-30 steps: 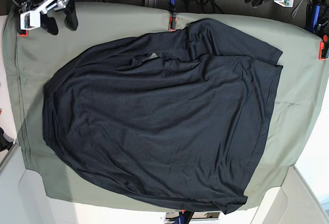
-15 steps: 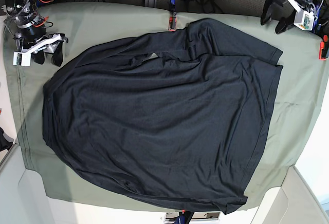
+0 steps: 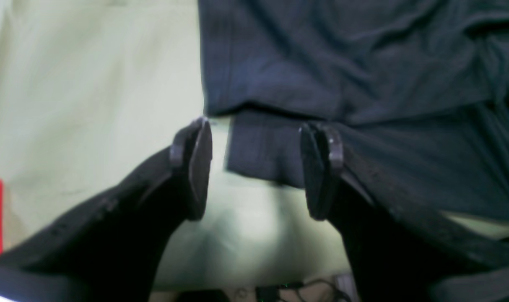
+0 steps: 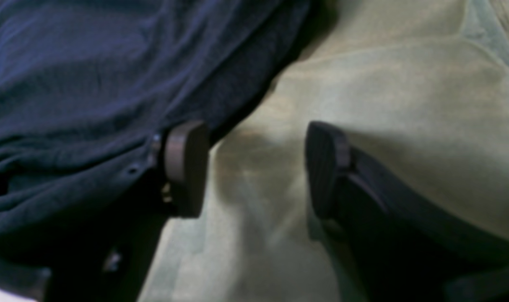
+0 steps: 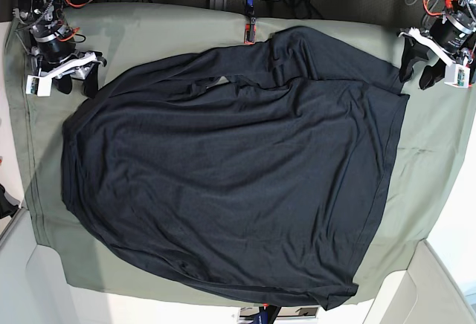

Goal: Fold the T-shirt properly
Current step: 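Lower both grippers and grasp the navy shirt's shoulder corners, then lift the shirt with both grippers and drag it toward the robot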

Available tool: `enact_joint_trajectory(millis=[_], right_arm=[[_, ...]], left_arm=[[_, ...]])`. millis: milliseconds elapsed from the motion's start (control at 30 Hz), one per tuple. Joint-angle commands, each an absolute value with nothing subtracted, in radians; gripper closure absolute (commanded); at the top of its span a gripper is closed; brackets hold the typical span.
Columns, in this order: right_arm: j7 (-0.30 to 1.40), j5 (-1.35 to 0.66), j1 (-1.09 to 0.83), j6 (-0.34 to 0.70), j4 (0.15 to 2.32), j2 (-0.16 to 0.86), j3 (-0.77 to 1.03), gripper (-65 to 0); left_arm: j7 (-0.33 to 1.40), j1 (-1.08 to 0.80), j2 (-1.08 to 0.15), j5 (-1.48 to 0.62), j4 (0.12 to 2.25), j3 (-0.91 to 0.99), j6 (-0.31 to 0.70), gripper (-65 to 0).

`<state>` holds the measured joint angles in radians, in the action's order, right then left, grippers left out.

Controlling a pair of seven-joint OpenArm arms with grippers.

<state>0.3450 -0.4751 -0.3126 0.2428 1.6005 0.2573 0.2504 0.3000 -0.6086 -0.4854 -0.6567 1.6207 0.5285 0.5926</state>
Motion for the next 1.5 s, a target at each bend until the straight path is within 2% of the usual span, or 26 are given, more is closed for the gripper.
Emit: enact_joint_trajectory(millis=[0, 267, 433, 600, 667, 767, 900, 1167, 1200, 1233, 1367, 1400, 1467], right_arm=[[0.342, -0.475, -0.310, 0.248, 1.612, 0.265, 0.255, -37.0], [0.342, -0.475, -0.311, 0.247, 1.612, 0.265, 0.255, -37.0], [0.342, -0.474, -0.311, 0.247, 1.612, 0.263, 0.255, -37.0], [0.342, -0.475, -0.310, 0.247, 1.612, 0.263, 0.255, -37.0], [0.341, -0.475, -0.308, 0.248, 1.612, 0.263, 0.255, -37.0], [0.341, -0.478, -0.291, 0.248, 1.612, 0.257, 0.255, -37.0], [0.343, -0.474, -0.259, 0.250, 1.612, 0.219, 0.255, -37.0], [0.348, -0.422, -0.222, 0.237, 1.612, 0.159, 0.255, -36.8], [0.348, -0.422, -0.223, 0.231, 1.612, 0.160, 0.255, -35.6], [0.348, -0.418, -0.223, 0.230, 1.612, 0.160, 0.255, -31.1], [0.349, -0.376, -0.223, 0.241, 1.612, 0.160, 0.255, -3.4], [0.350, -0.361, -0.224, 0.244, 1.612, 0.160, 0.255, 0.0], [0.378, -0.337, -0.228, 0.244, 1.618, 0.160, 0.262, 0.0]], left_arm=[[0.284, -0.592, -0.508, -0.689, 1.600, 0.536, 0.595, -36.2], [0.344, -0.460, -0.515, -0.771, 1.400, 0.445, 0.636, -36.2], [0.351, -0.430, -0.516, -0.766, 1.361, 0.377, 0.641, -36.2], [0.495, -0.431, -0.513, -0.766, 1.362, 0.372, 0.641, -36.0], [0.558, -0.435, -0.513, -0.767, 1.362, 0.372, 0.655, -31.4], [0.612, -0.436, -0.513, -0.767, 1.362, 0.373, 0.698, -16.1], [0.611, -0.436, -0.514, -0.767, 1.362, 0.373, 0.698, -0.2], [0.634, -0.435, -0.516, -0.767, 1.362, 0.381, 0.698, 0.0], [0.643, -0.435, -0.516, -0.768, 1.362, 0.389, 0.698, 0.0], [0.651, -0.435, -0.516, -0.772, 1.362, 0.402, 0.698, 0.0], [0.711, -0.436, -0.516, -0.880, 1.365, 0.498, 0.698, 0.0], [0.739, -0.437, -0.516, -0.931, 1.369, 0.530, 0.698, 0.0], [0.801, -0.439, -0.516, -1.020, 1.379, 0.590, 0.698, 0.0]])
